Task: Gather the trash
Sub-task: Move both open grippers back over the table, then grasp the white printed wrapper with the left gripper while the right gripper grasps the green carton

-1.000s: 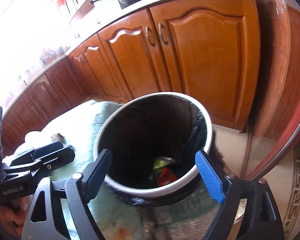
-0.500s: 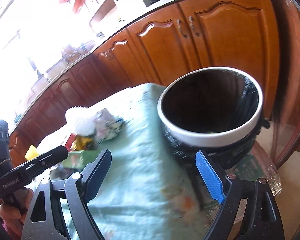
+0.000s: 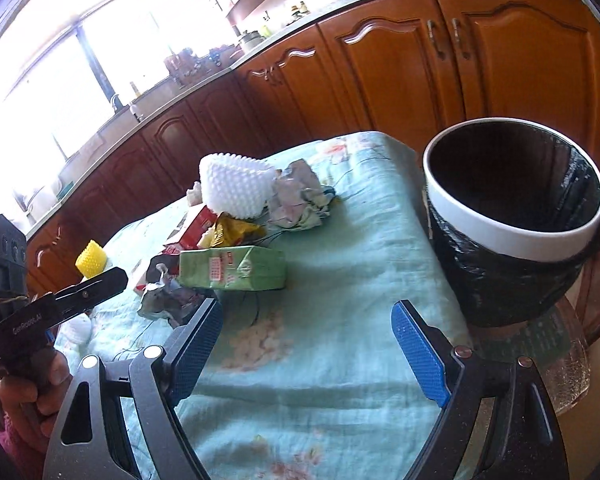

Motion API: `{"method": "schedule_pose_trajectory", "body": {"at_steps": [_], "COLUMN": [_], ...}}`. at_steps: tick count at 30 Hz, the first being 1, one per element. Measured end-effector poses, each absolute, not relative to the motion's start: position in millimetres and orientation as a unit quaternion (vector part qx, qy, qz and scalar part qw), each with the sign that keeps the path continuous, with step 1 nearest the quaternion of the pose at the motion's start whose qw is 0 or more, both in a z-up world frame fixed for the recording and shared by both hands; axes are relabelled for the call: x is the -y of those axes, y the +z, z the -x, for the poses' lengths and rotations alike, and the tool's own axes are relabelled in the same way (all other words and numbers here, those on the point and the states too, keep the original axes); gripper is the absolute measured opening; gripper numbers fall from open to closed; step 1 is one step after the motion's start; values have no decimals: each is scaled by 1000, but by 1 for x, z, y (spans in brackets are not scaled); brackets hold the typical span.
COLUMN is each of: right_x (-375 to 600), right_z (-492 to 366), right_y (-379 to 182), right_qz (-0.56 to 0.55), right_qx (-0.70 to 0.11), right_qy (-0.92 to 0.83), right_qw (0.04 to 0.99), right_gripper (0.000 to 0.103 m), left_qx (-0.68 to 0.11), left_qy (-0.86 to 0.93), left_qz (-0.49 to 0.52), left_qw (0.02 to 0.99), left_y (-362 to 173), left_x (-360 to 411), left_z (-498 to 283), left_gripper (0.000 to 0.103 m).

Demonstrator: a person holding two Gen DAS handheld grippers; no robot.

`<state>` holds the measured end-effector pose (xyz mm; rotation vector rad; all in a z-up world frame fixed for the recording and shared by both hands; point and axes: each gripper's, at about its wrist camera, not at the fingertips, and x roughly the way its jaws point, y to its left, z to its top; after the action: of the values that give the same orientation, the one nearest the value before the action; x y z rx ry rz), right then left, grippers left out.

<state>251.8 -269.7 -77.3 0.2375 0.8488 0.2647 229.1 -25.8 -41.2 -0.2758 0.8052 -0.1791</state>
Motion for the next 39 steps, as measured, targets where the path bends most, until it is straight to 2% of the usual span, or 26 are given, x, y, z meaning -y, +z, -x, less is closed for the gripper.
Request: {"method": "schedule_pose_trajectory", "body": {"at_steps": [12, 14, 15, 17, 18, 20, 22, 26, 28, 30, 35, 36, 37, 39], "right_x": [214, 209, 209, 205, 204, 201, 198, 189, 185, 181, 183, 186, 187, 189], "right_z": [-286, -294, -297, -306, -309, -314, -315, -306, -303, -297, -296, -299, -302, -310], "right_y": [-77, -82, -84, -89, -91, -94, -95, -93, -94, -92, -89, -88, -88, -89], "right_qz": [85, 101, 109, 118, 120, 123, 124, 140, 147, 156, 138, 125, 122, 133], "right_qx": [-397, -397, -398, -402, -403, -404, -407, -404, -406, -400, -411, -413, -414, -416], "right_qy": [250, 259, 262, 268, 271, 278, 288, 288, 289, 281, 277, 276, 273, 261], "right_qw": [879, 874, 872, 868, 866, 863, 858, 857, 855, 858, 858, 859, 860, 861], "right_gripper": [88, 87, 86, 86, 85, 78, 60, 48, 33, 26, 28, 37, 51, 57], "left_qx": [-436, -441, -445, -453, -457, -459, -457, -453, -449, -445, -436, -436, -436, -436], "left_qy": [-114, -116, -120, -124, -124, -126, -125, -127, -127, -131, -134, -133, -132, -132], "left_qz": [113, 109, 110, 116, 117, 124, 124, 121, 117, 119, 117, 117, 117, 121], "left_qw": [885, 883, 881, 875, 873, 871, 872, 874, 877, 878, 882, 882, 883, 882], "left_y": [-52, -54, -55, -58, -61, -63, -62, -60, -58, -56, -53, -53, -53, -53], "left_x": [24, 26, 25, 23, 21, 19, 16, 15, 14, 12, 8, 7, 5, 1], "left_z": [-242, -248, -250, -258, -262, -263, -262, -255, -251, -247, -232, -230, -228, -224], "left_gripper": [65, 54, 51, 33, 31, 26, 24, 22, 20, 19, 17, 17, 16, 16]}}
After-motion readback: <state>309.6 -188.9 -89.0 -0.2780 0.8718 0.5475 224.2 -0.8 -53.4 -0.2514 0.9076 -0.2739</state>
